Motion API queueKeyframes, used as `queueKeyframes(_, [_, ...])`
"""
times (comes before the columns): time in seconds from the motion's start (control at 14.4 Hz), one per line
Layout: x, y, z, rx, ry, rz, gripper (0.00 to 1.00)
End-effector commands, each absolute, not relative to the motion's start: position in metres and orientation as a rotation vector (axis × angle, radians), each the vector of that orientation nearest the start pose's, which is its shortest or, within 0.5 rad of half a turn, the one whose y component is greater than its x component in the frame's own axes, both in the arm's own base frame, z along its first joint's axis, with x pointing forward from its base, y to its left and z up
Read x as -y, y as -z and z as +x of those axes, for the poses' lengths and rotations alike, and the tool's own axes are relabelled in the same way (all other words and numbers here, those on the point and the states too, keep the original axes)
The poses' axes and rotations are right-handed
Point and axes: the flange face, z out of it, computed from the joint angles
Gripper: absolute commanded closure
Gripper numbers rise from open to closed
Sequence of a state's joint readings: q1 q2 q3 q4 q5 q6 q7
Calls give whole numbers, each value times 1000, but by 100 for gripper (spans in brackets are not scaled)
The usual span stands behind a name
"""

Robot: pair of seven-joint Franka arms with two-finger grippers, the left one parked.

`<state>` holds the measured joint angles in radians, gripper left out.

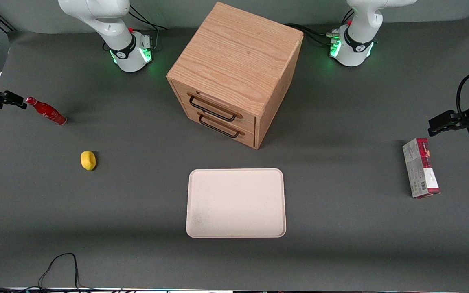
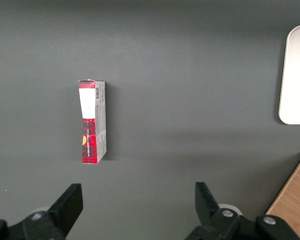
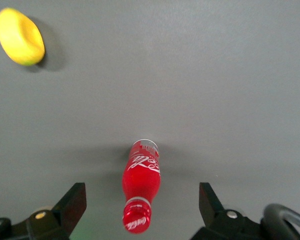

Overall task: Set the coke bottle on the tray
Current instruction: 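Close the right gripper around the bottle's neck and lift it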

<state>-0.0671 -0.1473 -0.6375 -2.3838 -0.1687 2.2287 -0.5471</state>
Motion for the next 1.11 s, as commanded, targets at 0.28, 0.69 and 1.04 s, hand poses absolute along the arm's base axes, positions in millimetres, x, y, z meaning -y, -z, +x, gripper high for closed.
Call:
queueKeyframes(0.28, [309,-326,324,-24,-13,-3139,0])
queueKeyframes(0.69, [318,-319,312,-14,-19,-3131,2])
queueKeyframes(1.04, [315,-316,313,-39,-34,-3125,100])
